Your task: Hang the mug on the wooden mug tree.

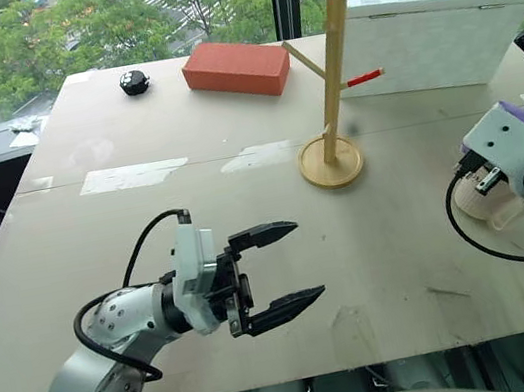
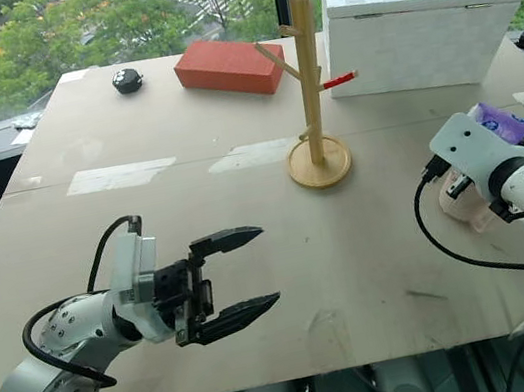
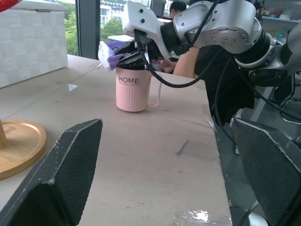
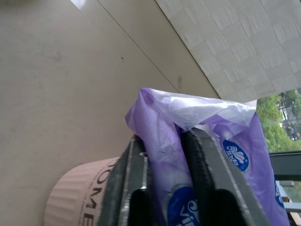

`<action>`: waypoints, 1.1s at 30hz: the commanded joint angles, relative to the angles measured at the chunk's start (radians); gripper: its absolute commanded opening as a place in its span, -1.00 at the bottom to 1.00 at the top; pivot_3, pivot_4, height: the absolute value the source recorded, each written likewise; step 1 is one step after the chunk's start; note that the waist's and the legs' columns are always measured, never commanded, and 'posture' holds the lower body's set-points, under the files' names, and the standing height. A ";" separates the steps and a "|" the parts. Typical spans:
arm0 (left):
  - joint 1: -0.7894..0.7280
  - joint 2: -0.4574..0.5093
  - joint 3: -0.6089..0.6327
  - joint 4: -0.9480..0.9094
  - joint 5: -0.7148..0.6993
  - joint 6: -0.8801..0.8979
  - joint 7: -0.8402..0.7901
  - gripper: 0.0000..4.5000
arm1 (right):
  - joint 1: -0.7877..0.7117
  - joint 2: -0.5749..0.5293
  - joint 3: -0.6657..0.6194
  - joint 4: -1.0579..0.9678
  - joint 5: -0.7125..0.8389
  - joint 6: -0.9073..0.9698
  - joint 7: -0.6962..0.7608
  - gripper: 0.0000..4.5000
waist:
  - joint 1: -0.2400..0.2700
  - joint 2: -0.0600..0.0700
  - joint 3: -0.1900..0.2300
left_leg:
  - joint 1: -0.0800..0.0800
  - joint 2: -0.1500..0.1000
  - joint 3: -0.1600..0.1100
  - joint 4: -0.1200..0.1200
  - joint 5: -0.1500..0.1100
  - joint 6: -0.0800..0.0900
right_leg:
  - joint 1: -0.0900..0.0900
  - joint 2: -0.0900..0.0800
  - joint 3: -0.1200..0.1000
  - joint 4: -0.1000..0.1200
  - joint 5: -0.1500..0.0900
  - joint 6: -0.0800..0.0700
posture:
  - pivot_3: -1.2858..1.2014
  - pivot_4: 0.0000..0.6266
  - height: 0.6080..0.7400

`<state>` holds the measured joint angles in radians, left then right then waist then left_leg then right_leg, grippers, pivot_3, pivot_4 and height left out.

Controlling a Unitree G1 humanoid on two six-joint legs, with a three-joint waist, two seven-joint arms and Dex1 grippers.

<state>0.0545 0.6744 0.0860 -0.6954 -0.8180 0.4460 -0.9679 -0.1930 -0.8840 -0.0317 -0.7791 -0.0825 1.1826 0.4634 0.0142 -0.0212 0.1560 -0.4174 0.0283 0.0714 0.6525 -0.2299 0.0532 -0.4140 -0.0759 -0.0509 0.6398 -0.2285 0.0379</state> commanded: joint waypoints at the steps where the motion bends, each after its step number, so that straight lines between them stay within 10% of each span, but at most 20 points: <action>1: -0.023 0.004 0.006 0.016 -0.010 -0.013 -0.017 1.00 | -0.039 0.026 -0.062 -0.056 0.025 0.057 -0.001 -0.97 | 0.000 0.000 0.000 | 0.000 0.000 0.000 0.000 0.000 0.000 | 0.000 0.000 0.000 0.000 0.000 0.000 | 0.03 -0.52 1.00; 11: -0.054 -0.008 0.003 0.061 -0.011 -0.039 -0.062 1.00 | -0.220 -0.040 -0.285 0.096 0.061 0.035 0.006 -0.97 | 0.001 0.000 0.000 | 0.000 0.000 0.000 0.000 0.000 0.000 | 0.000 0.000 0.000 0.000 0.002 -0.004 | 0.03 -0.52 1.00; 22: -0.096 -0.026 0.005 0.050 -0.024 -0.036 -0.045 1.00 | -0.207 0.044 -0.238 1.115 0.043 -0.862 -0.026 -0.97 | -0.014 0.001 0.001 | 0.003 -0.002 0.003 0.001 0.000 0.001 | 0.002 0.004 0.009 0.001 0.002 -0.003 | 0.03 -0.52 1.00; 31: -0.110 -0.038 0.002 0.057 -0.016 -0.039 -0.027 1.00 | -0.277 -0.057 -0.230 1.258 0.115 -0.931 0.172 0.58 | -0.023 0.003 0.002 | 0.003 -0.001 0.003 0.000 0.000 0.000 | 0.001 0.006 0.012 0.002 0.005 0.000 | 0.03 -0.52 1.00; 33: -0.112 -0.040 0.000 0.063 -0.015 -0.039 -0.028 1.00 | -0.200 -0.092 -0.284 1.118 0.167 -0.863 0.222 0.58 | -0.016 0.003 0.002 | 0.002 -0.001 0.003 0.000 0.000 0.000 | 0.002 0.005 0.011 0.002 0.004 0.001 | 0.03 -0.52 1.00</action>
<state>-0.0540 0.6376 0.0762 -0.6178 -0.8273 0.4250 -0.9975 -0.4357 -0.9270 -0.2374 0.4816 0.0280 0.2637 0.6355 -0.0016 -0.0182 0.1583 -0.4154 0.0275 0.0741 0.6527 -0.2296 0.0537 -0.4124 -0.0708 -0.0396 0.6413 -0.2241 0.0387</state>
